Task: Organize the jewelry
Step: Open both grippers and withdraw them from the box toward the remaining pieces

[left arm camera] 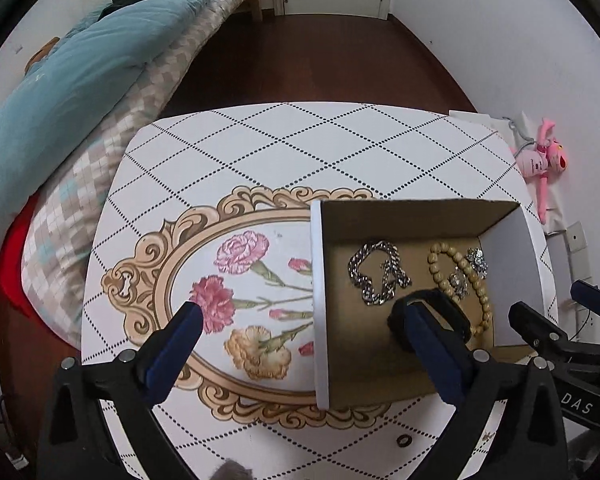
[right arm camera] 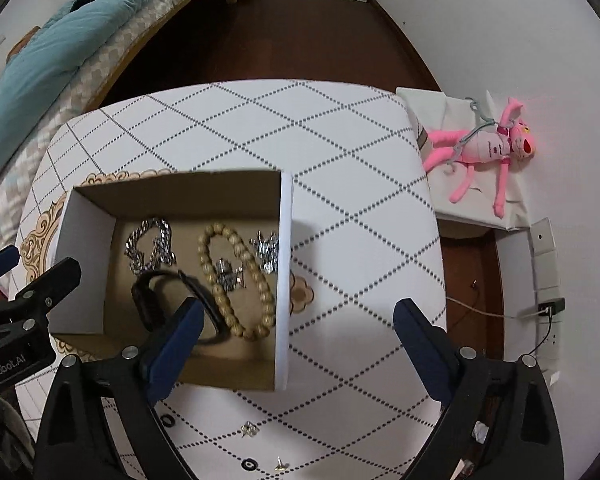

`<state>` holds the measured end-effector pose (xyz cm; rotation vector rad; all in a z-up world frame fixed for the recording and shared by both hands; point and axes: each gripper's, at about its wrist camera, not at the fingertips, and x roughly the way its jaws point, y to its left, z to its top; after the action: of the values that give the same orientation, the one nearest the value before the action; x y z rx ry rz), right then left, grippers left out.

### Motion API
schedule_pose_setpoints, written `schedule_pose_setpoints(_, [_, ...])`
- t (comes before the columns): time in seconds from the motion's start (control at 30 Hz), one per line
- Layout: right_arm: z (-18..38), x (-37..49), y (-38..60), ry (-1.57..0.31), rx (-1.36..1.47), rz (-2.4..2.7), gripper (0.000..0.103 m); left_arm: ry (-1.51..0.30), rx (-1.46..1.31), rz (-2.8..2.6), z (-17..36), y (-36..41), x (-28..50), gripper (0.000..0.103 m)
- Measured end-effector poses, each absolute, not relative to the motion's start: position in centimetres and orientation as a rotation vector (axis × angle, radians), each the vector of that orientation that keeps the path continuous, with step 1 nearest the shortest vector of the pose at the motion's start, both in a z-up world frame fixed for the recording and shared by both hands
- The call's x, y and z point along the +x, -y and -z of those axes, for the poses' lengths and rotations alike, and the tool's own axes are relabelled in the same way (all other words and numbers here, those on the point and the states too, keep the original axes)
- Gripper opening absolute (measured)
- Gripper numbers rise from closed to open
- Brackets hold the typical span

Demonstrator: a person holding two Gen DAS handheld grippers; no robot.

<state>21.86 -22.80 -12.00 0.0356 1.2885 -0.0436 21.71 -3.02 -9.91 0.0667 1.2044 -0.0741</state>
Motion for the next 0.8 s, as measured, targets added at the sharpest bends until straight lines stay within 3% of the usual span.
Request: schedule_pose_setpoints(0.8, [2.2,12.8,23.4,-1.017,0.042,0.105,0.097,-0.984,0.036,0.028,1.0,2.2,12.6,0.103])
